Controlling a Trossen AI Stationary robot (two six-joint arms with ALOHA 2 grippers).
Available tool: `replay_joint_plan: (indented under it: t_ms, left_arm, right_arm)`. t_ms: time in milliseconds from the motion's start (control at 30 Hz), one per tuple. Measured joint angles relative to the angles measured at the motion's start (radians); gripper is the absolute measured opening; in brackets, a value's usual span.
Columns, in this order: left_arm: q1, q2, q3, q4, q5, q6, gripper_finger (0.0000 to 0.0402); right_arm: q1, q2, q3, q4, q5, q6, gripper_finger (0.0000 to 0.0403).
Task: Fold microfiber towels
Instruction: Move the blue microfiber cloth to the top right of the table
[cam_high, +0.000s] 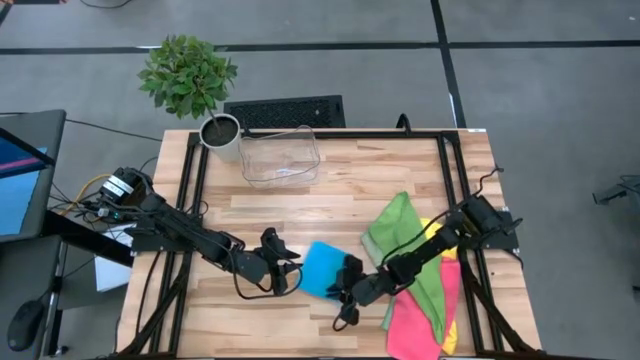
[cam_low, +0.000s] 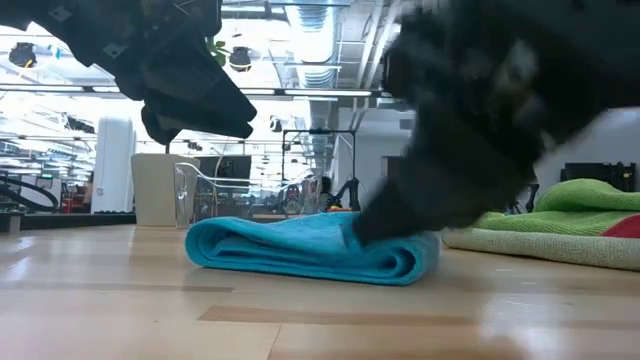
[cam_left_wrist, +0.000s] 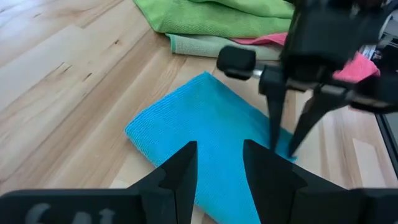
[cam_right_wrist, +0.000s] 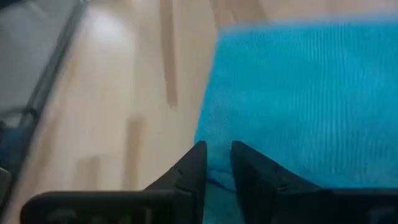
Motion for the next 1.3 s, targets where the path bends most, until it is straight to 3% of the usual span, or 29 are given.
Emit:
replay_joint_plan:
  t_ms: [233,433,1033,1300]
  left_arm:
    - [0.000,0.000,0.000,-0.001,0.002,0.003,0.0120]
    - [0.000,0.000,0.000,-0.010,0.003,0.006,0.0120]
    - [0.000,0.000,0.000,-0.023,0.063,0.001,0.0120]
    - [0.000,0.000,0.000,-0.019,0.063,0.001,0.0120]
  right_arm:
    - [0.012,-0.027,0.005,-0.143,0.071,0.067,0.0083]
    - [-0.052,-0.079,0.004,-0.347,0.137,0.064,0.0070]
    - [-0.500,-0.115,0.007,-0.536,0.094,-0.194,0.0031]
    - [-0.704,-0.181,-0.001,-0.672,0.042,-0.224,0.0024]
